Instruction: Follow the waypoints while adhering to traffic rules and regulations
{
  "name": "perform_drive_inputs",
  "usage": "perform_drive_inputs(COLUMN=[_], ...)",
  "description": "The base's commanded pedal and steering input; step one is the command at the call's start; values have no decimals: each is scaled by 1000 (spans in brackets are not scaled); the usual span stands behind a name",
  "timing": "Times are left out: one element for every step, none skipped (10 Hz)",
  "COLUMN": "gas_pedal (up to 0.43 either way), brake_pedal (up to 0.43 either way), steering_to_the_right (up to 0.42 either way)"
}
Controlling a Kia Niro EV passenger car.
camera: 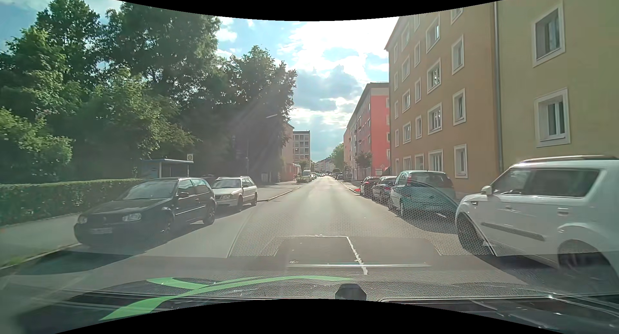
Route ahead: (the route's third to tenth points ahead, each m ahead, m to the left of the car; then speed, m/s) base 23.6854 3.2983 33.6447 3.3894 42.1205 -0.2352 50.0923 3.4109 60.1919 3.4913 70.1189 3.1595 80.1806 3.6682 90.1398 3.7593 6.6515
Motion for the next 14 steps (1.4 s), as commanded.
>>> perform_drive_inputs(gas_pedal=[98, 98, 98, 98, 98, 98, 98, 98, 98, 87, 87, 87, 87, 87], brake_pedal=[0, 0, 0, 0, 0, 0, 0, 0, 0, 0, 0, 0, 0, 0], steering_to_the_right=[3, 3, 2, 2, 2, 2, 1, 1, 1, 1, 1, 1, 1, 1])
